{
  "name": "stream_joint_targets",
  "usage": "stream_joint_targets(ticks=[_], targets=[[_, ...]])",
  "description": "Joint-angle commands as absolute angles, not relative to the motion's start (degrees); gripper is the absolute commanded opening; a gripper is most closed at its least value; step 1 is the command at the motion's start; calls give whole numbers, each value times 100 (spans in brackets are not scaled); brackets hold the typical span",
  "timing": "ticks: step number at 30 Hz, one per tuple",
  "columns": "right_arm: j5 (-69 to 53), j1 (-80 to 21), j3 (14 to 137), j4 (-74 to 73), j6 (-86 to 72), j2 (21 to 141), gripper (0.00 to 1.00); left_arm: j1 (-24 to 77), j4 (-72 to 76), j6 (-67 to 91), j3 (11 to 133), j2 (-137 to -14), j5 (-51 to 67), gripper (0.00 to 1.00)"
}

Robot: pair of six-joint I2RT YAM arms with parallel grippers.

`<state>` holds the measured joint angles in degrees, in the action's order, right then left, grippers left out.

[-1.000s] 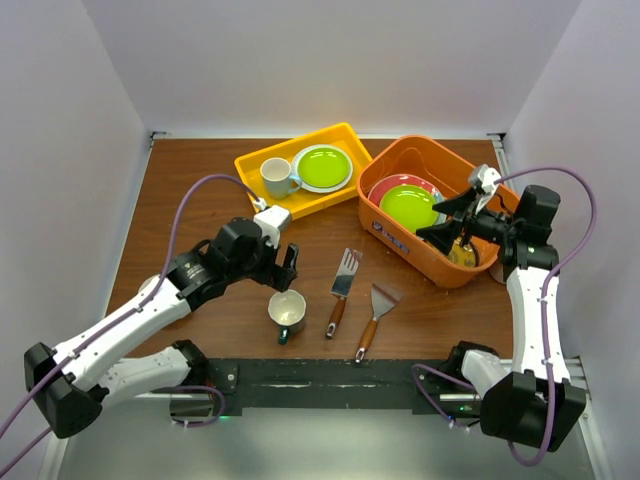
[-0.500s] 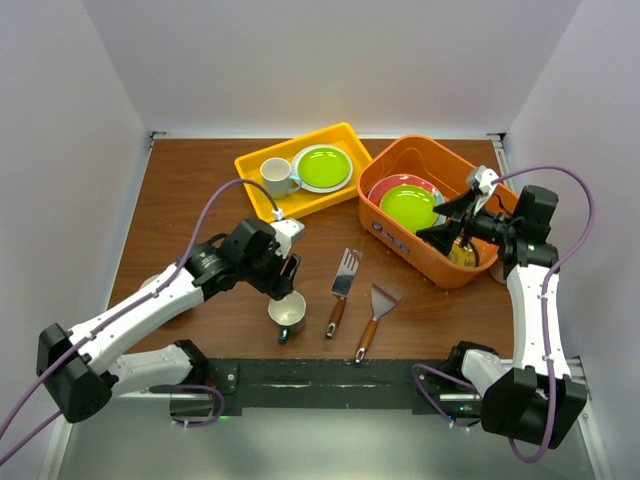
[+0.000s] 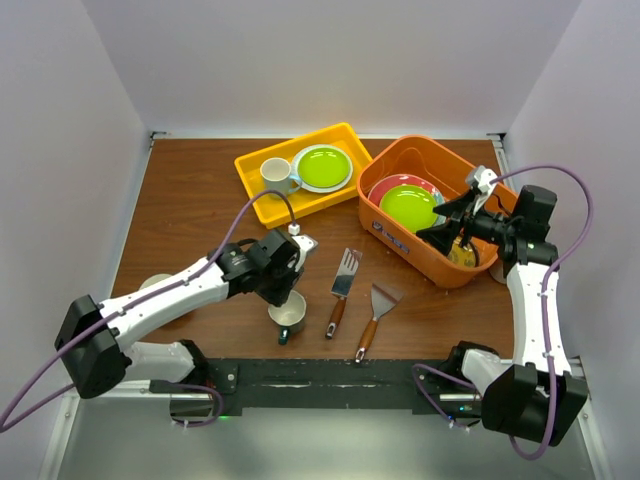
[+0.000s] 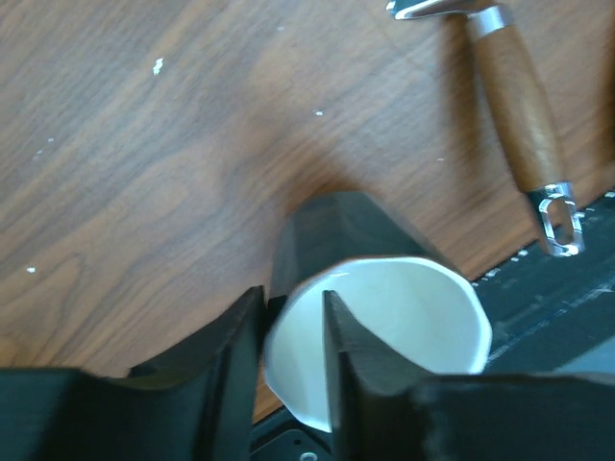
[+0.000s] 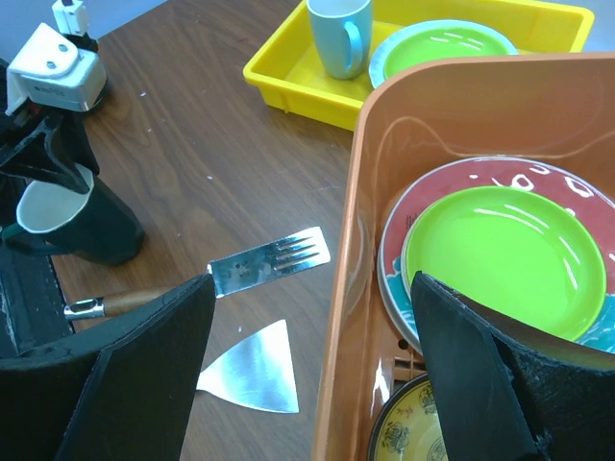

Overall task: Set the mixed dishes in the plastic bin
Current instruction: Pick up the cup at the center of the board.

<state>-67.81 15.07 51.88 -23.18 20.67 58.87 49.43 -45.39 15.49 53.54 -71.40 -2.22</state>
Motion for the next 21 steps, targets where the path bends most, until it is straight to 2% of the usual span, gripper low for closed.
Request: stream_joint_targets(ticks=[1,5,6,10,21], targets=[[-6785,1520,5440,-2312,2188,5862,87,5001,-4561,1705,5414,-7294,-474,26],[-6829,1512,5440,-2320,2188,5854,87,5027,-4562,1740,5440,-7426,-545,10],[-6829,1512,5449,-2320,2180,5854,87,5027,-4562,1749,5440,-7427,-554,1],[-6882,1512,5458,-2347,2188,5862,87,5036,-4544,1863,5458,-7348,-589,0],[-6795,1328,5572,-2496,2249,5941,87,5027,-3869,2320,5361,-6083,-993,0]])
